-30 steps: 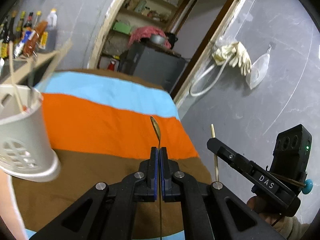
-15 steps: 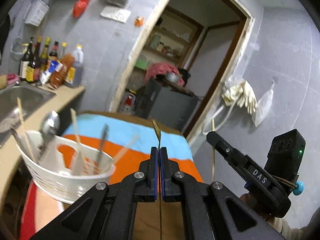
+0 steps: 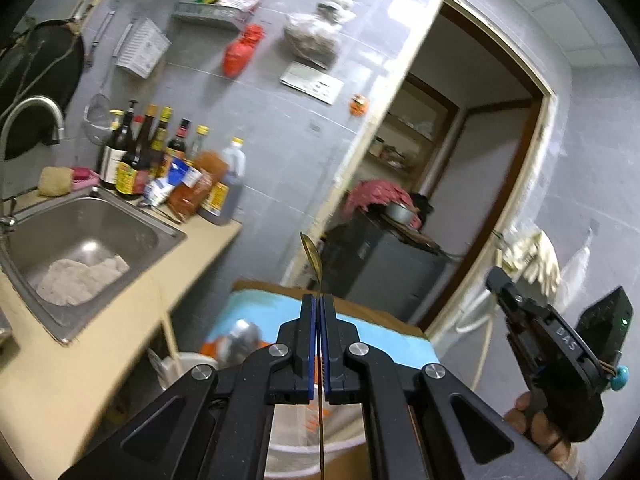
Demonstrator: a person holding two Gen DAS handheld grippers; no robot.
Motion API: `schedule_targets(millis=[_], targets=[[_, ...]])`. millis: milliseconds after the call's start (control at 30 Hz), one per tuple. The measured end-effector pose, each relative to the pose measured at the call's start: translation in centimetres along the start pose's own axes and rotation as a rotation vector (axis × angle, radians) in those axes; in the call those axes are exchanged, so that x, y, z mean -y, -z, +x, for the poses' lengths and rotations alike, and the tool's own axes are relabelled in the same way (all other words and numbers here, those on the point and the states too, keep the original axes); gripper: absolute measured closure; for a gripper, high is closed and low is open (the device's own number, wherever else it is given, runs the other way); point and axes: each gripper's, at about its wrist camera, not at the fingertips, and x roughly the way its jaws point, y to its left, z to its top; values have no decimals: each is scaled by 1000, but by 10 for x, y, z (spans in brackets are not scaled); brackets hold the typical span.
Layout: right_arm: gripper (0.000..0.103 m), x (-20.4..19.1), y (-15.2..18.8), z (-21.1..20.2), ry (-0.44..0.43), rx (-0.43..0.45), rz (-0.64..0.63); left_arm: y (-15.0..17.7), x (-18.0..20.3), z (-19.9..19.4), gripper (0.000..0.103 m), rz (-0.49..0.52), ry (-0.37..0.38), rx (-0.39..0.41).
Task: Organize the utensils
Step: 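Lift the chopstick with the right gripper while the left carries the gold spoon to the basket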
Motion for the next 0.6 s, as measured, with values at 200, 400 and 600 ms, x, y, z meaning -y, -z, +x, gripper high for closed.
schedule_targets(millis=[200, 400, 600], targets=[[99, -20, 8, 33, 69, 59, -16, -8, -39, 18, 101, -63, -13, 26], [99, -30, 20, 51, 112, 84, -11, -7, -58, 38, 101, -65, -16, 37], [99, -38, 35, 64, 187, 73, -29, 4, -64, 46, 101, -37, -32, 29]])
